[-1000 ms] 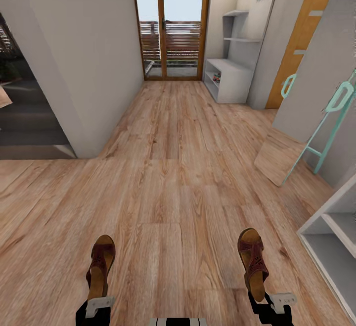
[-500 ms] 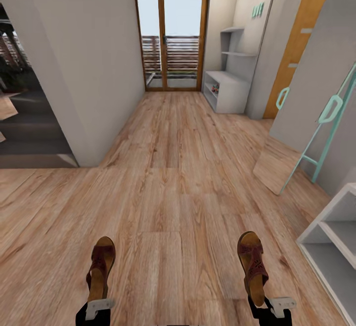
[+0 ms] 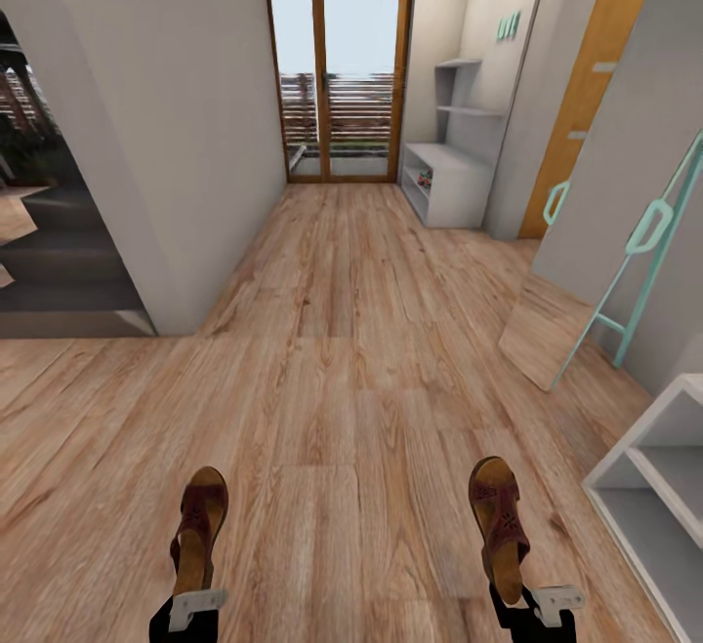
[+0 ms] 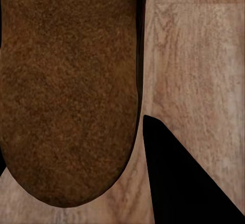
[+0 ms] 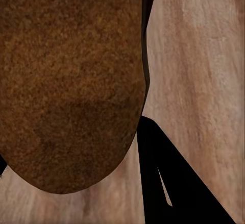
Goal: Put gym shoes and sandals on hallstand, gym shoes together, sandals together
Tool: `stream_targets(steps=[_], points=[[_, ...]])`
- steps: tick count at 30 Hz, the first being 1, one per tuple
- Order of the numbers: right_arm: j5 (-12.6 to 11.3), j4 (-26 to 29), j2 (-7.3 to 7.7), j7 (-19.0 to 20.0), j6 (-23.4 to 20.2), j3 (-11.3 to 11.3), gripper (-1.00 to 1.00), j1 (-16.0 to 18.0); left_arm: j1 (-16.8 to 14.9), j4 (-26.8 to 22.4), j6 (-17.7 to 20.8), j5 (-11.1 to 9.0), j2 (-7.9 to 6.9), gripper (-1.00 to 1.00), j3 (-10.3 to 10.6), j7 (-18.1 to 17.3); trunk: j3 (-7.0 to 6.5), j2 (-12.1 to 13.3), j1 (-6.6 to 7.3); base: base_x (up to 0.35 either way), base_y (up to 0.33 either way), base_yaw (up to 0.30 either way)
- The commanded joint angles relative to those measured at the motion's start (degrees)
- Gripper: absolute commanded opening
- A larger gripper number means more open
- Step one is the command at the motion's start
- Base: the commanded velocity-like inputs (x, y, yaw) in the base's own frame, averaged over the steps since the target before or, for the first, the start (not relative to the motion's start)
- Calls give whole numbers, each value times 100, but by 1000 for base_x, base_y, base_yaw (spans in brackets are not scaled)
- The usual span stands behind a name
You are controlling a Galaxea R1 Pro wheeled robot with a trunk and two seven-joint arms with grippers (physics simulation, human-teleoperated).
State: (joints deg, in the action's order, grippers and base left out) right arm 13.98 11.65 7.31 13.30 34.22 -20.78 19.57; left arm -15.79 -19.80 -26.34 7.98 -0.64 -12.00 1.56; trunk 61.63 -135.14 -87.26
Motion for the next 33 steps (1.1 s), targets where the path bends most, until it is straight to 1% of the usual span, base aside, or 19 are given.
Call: stream_targets(steps=[1,3,13,25,33], points=[[34,-5,-1,33,15,-44,-100,3,-3,6,-19,81,3,-100,-30,29,-20,40,24,0,0,0],[34,-5,-2,33,15,-42,-100,3,-3,6,-20,81,3,-100,-30,29,-70,120,67,0,0,0],[34,-13,-2,34,14,-41,-100,4,-3,4,-20,76,3,-100,-30,29,-155,120,67,9,0,0],[34,-8,-22,41,12,-40,-100,5,-3,3,-19,72,3,-100,-39,29,-165,120,67,297,0,0],[41,-13,-25,42,7,-40,-100,4,-3,65,-21,72,-2,-100,-37,29,-165,120,67,313,142,0]])
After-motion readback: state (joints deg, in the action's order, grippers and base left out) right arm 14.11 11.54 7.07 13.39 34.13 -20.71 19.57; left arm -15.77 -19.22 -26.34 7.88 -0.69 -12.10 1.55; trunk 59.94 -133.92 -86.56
